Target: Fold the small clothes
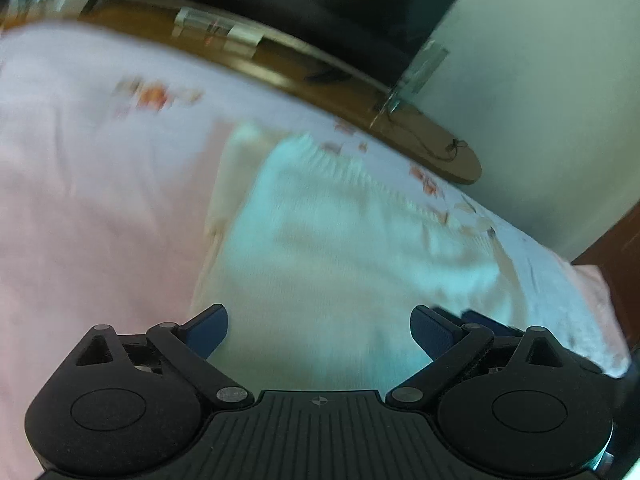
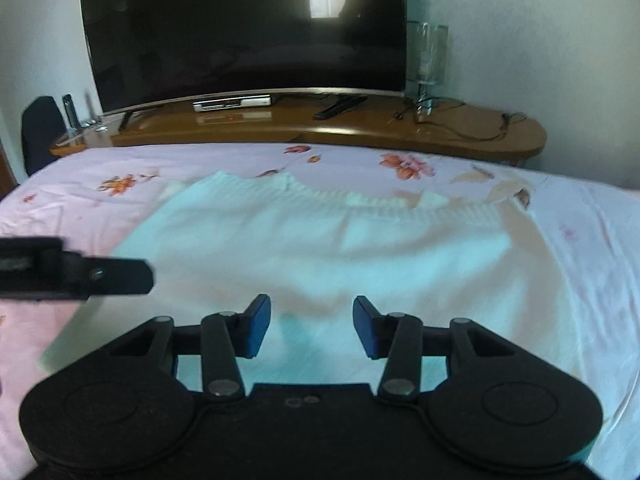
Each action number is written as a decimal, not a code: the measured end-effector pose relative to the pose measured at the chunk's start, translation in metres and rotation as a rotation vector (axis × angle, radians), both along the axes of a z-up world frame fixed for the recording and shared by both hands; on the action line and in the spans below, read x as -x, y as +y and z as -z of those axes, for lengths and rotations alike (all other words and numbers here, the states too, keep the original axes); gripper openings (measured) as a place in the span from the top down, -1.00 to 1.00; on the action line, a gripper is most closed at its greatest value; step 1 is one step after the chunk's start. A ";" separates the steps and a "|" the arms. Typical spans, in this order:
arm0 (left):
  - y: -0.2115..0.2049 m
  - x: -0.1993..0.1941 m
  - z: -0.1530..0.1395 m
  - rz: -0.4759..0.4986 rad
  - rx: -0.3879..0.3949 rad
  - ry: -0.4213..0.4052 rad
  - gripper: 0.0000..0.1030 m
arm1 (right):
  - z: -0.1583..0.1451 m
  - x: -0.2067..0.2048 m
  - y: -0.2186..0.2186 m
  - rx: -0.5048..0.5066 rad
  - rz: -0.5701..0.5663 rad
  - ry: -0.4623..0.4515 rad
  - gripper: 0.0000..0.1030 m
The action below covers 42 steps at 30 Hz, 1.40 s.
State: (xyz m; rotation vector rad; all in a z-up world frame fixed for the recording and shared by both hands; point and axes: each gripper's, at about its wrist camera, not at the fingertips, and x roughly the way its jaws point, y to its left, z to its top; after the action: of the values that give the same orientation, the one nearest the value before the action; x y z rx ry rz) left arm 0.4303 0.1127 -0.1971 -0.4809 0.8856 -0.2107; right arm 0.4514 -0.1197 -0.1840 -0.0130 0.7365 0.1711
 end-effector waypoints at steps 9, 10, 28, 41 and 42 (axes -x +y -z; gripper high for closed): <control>0.027 0.050 0.028 -0.173 0.311 0.143 -0.71 | 0.006 0.025 0.008 -0.045 -0.021 0.043 0.12; 0.028 0.053 0.033 -0.189 0.342 0.156 -0.68 | 0.007 0.027 0.009 -0.047 -0.023 0.045 0.12; 0.018 -0.009 0.060 -0.282 0.432 -0.052 -0.22 | 0.009 0.014 0.013 -0.061 -0.003 0.008 0.12; 0.020 -0.028 0.077 -0.380 0.481 -0.039 0.65 | 0.014 0.002 0.014 -0.040 0.002 -0.006 0.14; 0.019 -0.027 0.075 -0.375 0.463 -0.048 0.66 | 0.013 0.001 0.013 -0.034 0.005 -0.015 0.14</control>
State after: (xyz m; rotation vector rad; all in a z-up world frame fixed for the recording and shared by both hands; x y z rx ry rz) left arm 0.4573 0.1313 -0.2719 -1.0570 0.6818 -0.0806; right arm 0.4506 -0.1065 -0.1966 0.0202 0.7182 0.1785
